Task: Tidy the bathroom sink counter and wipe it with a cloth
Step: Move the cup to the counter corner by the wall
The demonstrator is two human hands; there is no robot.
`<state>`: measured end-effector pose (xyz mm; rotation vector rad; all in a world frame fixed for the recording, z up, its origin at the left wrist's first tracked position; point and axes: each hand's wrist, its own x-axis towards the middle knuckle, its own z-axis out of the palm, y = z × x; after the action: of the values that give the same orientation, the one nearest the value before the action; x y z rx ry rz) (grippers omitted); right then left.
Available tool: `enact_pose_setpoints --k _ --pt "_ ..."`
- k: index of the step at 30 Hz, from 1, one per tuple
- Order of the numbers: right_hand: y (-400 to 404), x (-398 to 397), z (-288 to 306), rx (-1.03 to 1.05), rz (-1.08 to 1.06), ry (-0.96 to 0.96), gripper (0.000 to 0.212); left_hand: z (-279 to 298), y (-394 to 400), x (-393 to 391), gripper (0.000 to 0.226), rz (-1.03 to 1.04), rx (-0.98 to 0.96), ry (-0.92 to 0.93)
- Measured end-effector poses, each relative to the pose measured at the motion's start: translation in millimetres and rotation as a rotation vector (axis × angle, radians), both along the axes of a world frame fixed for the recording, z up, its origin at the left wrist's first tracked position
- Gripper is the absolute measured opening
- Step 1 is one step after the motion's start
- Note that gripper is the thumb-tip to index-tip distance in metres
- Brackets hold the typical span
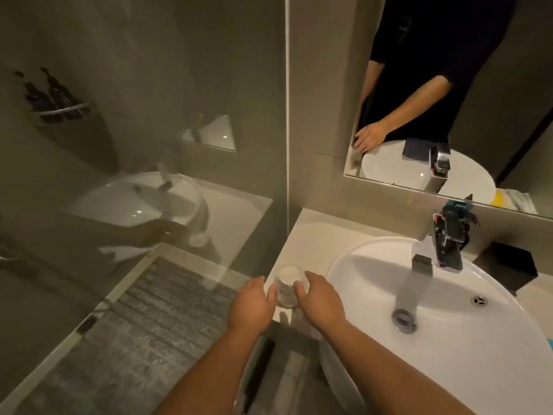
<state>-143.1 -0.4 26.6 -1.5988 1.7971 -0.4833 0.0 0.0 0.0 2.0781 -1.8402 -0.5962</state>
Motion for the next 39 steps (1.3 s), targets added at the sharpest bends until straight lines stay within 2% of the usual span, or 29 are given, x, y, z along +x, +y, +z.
enact_pose_setpoints --k 3,5,9,14,21,25,28,33,39 --pt "-23.5 12.9 -20.8 0.103 -0.172 -0.017 0.044 -11.5 -21.2 -7.9 0.045 0.091 0.039 0.149" --pt "-35.4 20.3 -33.3 0.145 -0.251 -0.051 0.045 -19.0 -32.7 -13.3 0.043 0.088 0.079 0.24" --pt "-42.0 27.6 -47.1 0.115 -0.266 -0.099 0.039 -33.0 -40.9 -19.6 0.039 0.069 0.083 0.372" --pt "-40.0 25.8 -42.0 0.022 -0.278 -0.084 0.042 -33.5 -40.0 -17.3 0.04 0.061 0.059 0.384" --pt "-34.8 2.0 11.1 -0.103 -0.357 -0.109 0.038 21.3 -42.4 -38.3 0.039 -0.074 -0.062 0.354" --pt "-5.8 -40.7 39.1 -0.158 -0.43 -0.12 0.035 47.2 -26.8 -78.5 0.039 -0.194 -0.064 0.379" --pt "24.3 -85.1 39.1 -0.207 -0.575 -0.115 0.038 50.8 -7.8 -126.6 0.037 -0.283 -0.016 0.359" --pt "78.7 -171.6 35.3 -0.114 -0.839 -0.06 0.033 42.9 31.8 -226.4 0.035 -0.464 0.093 0.319" --pt "121.7 -285.0 30.7 -0.108 -0.908 -0.017 0.032 40.1 56.9 -338.2 0.043 -0.728 0.044 0.367"
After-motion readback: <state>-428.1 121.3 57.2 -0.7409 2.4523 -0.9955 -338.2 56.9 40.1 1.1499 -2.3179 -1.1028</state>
